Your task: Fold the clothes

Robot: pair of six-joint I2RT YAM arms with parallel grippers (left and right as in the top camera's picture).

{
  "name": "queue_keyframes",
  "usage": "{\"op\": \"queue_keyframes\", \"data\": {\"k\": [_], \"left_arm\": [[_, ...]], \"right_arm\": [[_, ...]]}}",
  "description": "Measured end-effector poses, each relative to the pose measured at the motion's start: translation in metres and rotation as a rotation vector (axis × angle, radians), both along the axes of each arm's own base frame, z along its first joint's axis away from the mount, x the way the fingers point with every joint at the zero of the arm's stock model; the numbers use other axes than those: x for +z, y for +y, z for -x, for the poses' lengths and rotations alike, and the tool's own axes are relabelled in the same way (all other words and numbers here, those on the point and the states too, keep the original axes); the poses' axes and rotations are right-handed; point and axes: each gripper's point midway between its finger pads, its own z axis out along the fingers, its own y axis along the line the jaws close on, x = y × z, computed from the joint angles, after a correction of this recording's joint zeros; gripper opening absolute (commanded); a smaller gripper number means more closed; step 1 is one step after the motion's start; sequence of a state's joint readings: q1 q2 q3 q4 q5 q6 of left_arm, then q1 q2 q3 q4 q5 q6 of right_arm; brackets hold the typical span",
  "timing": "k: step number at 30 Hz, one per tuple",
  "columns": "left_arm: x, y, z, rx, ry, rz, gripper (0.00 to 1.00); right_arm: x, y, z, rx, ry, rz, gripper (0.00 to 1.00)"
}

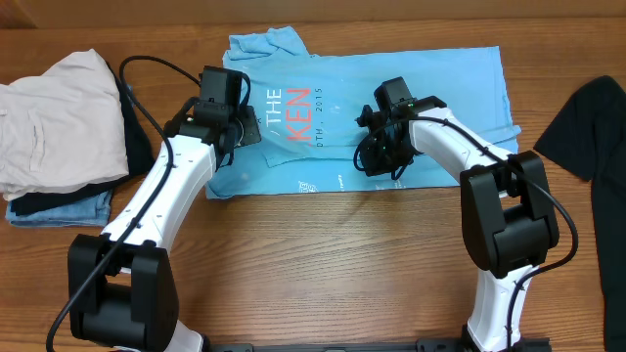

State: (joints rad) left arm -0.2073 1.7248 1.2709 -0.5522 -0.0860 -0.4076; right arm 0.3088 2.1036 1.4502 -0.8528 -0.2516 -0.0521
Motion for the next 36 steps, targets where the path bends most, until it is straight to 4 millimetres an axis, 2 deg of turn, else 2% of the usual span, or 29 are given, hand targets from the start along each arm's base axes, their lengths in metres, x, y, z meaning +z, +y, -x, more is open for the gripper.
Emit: {"op": "queue_keyframes", "data": {"k": [9,13,17,18,20,23,27,29,32,36], "left_arm": [[0.0,0.0,0.0,0.0,0.0,0.0,0.07],[0.0,0.0,0.0,0.0,0.001,0.0,0.07],[-0.001,0.0,0.002,0.0,0.008,-0.002,0.08],[-0.001,0.0,0.002,0.0,0.009,-0.002,0.08],[-0.002,0.001,0.003,0.0,0.012,-0.003,0.08],[-0.002,0.001,0.003,0.0,0.014,-0.003,0.08],[-0.003,0.001,0.003,0.0,0.016,-0.003,0.09],[-0.003,0.001,0.003,0.0,0.017,-0.004,0.09],[-0.003,0.001,0.003,0.0,0.016,-0.003,0.09],[-0.001,0.0,0.001,0.0,0.006,-0.001,0.09]], "right_arm": [[0.002,0.006,-0.021,-0.027,-0.085,-0.026,0.04],[0.003,0.004,-0.038,-0.035,-0.161,-0.007,0.04],[0.011,0.009,-0.066,-0.043,-0.287,-0.028,0.05],[0.014,0.01,-0.072,-0.049,-0.311,-0.035,0.08],[0.023,0.014,-0.09,-0.079,-0.389,-0.057,0.19],[0.031,0.016,-0.104,-0.11,-0.444,-0.076,0.19],[0.029,0.015,-0.072,-0.121,-0.257,-0.071,0.04],[0.034,0.015,-0.056,-0.097,-0.188,-0.067,0.04],[0.03,0.017,-0.032,-0.017,-0.118,-0.046,0.04],[0.032,0.038,-0.026,0.074,-0.141,-0.056,0.04]]}}
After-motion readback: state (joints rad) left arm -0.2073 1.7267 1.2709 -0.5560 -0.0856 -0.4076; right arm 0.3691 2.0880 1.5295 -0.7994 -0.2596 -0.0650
